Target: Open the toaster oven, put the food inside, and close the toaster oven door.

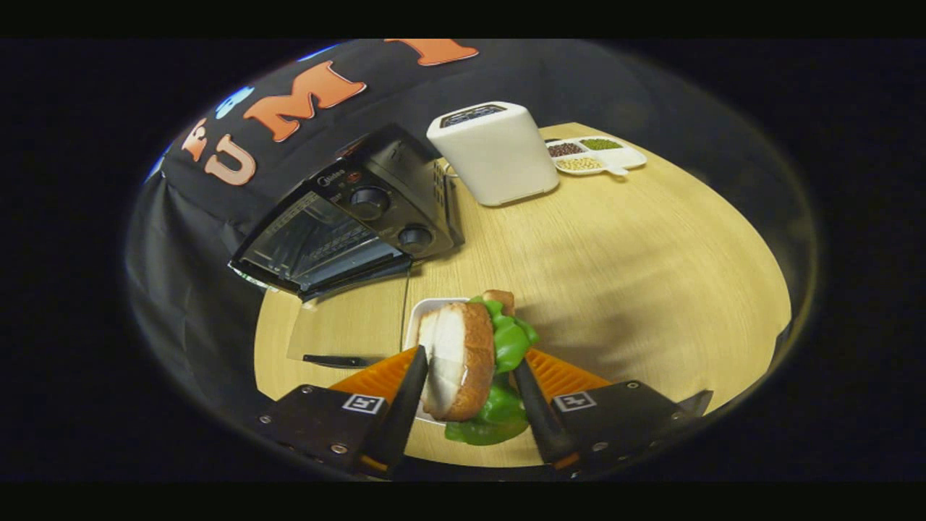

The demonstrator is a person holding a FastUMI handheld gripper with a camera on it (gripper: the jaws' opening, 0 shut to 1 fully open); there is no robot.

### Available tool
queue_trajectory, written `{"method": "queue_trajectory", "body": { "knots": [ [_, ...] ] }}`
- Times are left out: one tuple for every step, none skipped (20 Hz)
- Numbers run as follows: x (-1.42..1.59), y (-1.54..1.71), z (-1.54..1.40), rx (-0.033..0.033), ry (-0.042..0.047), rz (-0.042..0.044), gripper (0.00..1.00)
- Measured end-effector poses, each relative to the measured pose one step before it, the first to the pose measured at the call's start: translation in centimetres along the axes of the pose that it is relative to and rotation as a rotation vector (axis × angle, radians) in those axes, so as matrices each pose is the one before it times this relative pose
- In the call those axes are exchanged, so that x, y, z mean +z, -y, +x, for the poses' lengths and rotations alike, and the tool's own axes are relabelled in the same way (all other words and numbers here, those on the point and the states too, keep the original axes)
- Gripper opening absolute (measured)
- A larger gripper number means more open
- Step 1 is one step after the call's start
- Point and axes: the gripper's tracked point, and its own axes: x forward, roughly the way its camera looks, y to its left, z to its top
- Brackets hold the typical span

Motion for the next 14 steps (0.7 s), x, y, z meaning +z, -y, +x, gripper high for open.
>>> {"method": "queue_trajectory", "body": {
  "knots": [
    [-0.159,-0.128,-0.147,0.00032,-0.0106,0.01645,0.57],
    [-0.034,-0.178,0.011,0.00376,-0.00898,0.01533,0.53],
    [-0.038,-0.172,-0.023,0.0019,-0.00156,0.01643,0.47],
    [0.085,-0.298,-0.069,0.00534,0.00324,0.01192,0.45],
    [-0.01,-0.274,-0.135,0.00148,0.01005,0.00041,0.4],
    [0.258,-0.169,-0.061,-0.00867,0.01199,-0.00889,0.38],
    [0.262,-0.175,-0.233,-0.00719,0.01417,-0.01254,0.36],
    [0.441,-0.211,-0.16,-0.00612,0.01532,-0.0073,0.35],
    [0.287,-0.366,-0.341,-0.00103,0.01603,-0.00014,0.35],
    [0.458,-0.428,-0.258,0.00195,0.01553,0.00648,0.35],
    [0.246,-0.448,-0.381,0.00402,0.01227,0.00435,0.35],
    [0.423,-0.387,-0.308,0.00152,0.01433,0.00135,0.35],
    [0.449,-0.406,-0.489,0.00397,0.01466,0.00076,0.35],
    [0.392,-0.612,-0.311,0.00464,0.01453,0.00243,0.35]
  ]
}}
